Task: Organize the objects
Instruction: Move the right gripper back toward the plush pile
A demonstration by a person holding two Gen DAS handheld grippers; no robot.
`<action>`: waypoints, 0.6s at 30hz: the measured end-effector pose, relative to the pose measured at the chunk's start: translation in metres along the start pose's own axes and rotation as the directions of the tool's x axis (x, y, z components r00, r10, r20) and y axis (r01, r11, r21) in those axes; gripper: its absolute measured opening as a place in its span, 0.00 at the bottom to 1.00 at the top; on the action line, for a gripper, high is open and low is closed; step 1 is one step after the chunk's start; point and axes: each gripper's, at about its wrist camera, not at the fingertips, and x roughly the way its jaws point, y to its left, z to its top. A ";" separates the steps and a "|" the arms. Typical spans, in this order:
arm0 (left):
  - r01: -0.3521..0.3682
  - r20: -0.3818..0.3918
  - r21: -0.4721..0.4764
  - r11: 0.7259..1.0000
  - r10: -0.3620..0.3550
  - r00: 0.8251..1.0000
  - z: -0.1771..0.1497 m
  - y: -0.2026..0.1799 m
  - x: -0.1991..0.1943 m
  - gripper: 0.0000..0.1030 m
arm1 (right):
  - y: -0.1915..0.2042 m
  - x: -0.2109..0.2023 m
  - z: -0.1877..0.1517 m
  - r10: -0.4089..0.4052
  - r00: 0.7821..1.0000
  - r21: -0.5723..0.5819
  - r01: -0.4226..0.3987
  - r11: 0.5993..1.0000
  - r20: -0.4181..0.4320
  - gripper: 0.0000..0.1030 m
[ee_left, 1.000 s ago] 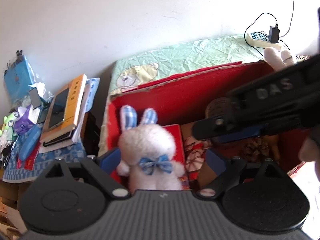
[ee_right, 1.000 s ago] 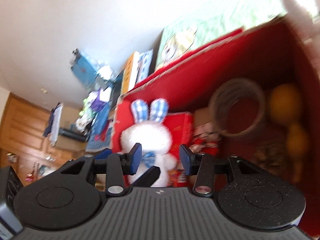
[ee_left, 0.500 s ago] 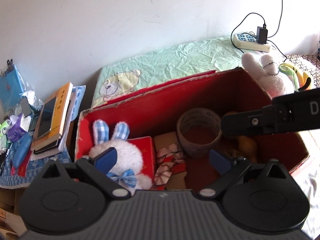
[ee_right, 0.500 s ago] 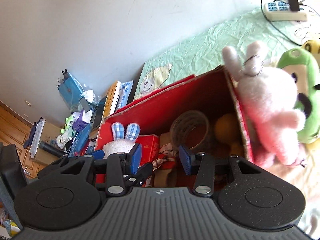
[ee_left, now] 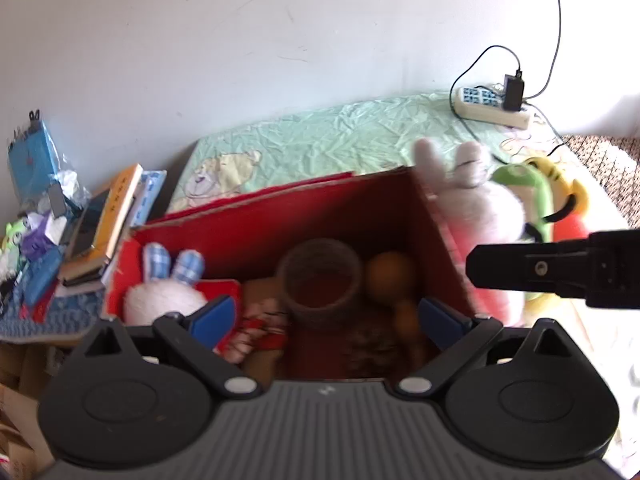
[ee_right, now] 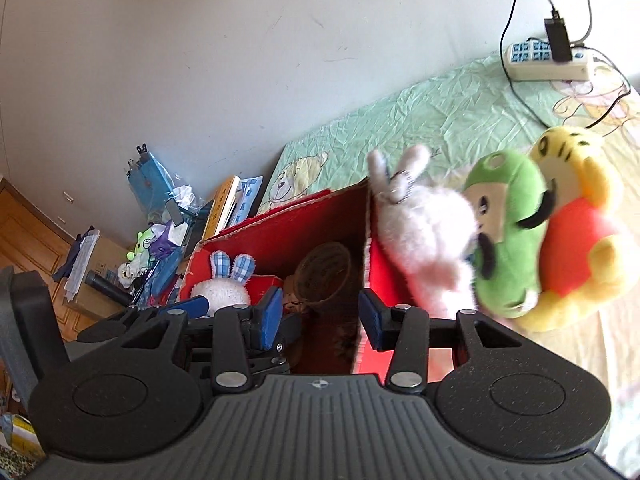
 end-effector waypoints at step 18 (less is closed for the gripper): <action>-0.022 -0.016 -0.017 1.000 0.022 1.000 -0.002 -0.124 -0.022 0.96 | -0.080 -0.072 0.004 -0.013 1.000 -0.025 0.014 1.000 0.014 0.45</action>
